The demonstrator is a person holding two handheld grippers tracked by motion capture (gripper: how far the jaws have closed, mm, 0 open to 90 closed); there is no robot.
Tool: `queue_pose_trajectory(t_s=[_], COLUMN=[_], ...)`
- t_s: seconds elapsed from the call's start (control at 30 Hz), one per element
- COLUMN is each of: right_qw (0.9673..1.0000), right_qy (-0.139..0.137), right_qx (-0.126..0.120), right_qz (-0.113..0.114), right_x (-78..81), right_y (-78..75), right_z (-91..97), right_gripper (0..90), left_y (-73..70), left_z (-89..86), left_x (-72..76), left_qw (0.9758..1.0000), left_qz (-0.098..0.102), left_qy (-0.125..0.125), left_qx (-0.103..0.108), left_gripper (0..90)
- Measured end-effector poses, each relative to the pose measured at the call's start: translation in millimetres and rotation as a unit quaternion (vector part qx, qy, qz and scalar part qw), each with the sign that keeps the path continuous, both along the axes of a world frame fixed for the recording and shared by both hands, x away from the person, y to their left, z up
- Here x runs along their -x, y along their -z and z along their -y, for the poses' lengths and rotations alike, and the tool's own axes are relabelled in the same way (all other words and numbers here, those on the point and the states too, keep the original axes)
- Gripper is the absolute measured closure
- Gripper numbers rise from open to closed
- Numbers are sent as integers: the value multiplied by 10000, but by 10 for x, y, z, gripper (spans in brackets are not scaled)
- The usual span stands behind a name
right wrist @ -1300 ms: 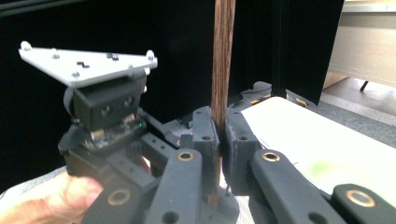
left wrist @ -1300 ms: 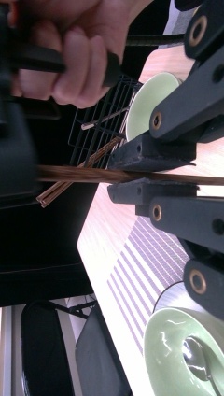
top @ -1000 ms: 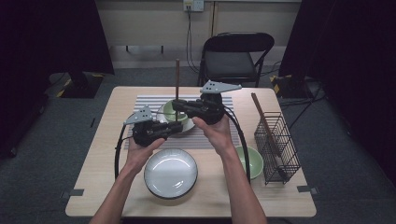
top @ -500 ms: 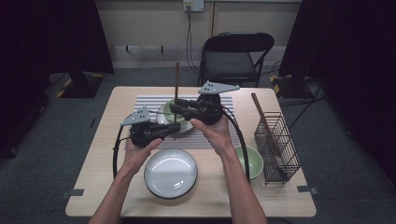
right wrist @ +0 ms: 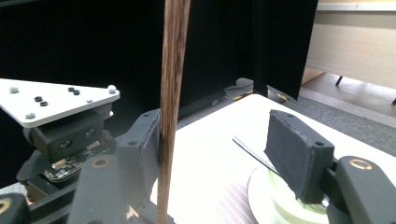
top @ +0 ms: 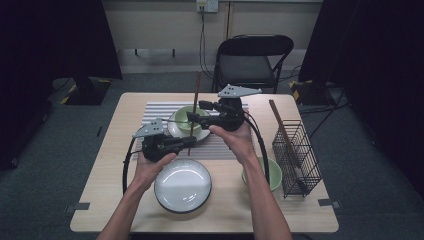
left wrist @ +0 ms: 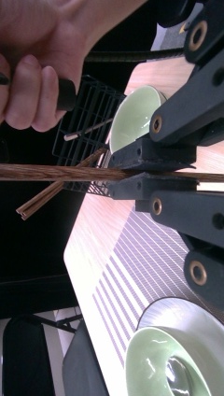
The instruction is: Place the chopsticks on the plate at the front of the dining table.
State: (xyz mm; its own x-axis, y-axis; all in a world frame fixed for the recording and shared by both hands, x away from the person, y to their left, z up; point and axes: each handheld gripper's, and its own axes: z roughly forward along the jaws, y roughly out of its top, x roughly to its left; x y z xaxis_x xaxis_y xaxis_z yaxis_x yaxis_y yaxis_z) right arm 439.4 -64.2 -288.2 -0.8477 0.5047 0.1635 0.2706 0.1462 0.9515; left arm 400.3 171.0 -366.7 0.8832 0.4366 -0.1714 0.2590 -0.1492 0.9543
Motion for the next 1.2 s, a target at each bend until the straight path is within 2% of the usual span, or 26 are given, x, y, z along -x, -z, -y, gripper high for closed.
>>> queue_pose_trajectory(t_s=[0.03, 0.23, 0.3, 0.33, 0.43, 0.5, 0.73, 0.93, 1.2], right_qw=[10000, 10000, 10000, 9999, 9998, 9997, 9997, 9996, 9995], right_qy=[-13, 16, 32, 56, 29, 108, 121, 215, 271], right_qx=[23, 67, 80, 96, 127, 161, 135, 147, 126], right_qz=[3, -22, -50, -103, -125, -126, -139, -125, -126], right_x=[-3, -24, -35, -51, -62, -66, -75, -84, -110], right_y=[6, 35, 45, 54, 65, 71, 83, 82, 75], right_z=[4, 6, 2, 1, 1, -4, 5, 29, 91], right_gripper=[365, 339, 309, 265, 234, 209, 210, 163, 153], left_y=[3, 29, 37, 44, 54, 64, 76, 78, 74], left_z=[-3, -23, -39, -42, -57, -69, -88, -118, -150], left_x=[0, 11, 10, 12, 18, 16, 30, 51, 69], left_qw=[10000, 10000, 10000, 10000, 10000, 10000, 9999, 9998, 9998], left_qz=[17, -33, -14, -31, -47, -67, -87, -57, -11], left_qy=[-8, -33, -39, -46, -39, 6, -32, -28, -52], left_qx=[-43, -4, -30, 13, 8, 59, 102, 167, 191], left_gripper=[860, 860, 860, 860, 860, 860, 861, 860, 860])
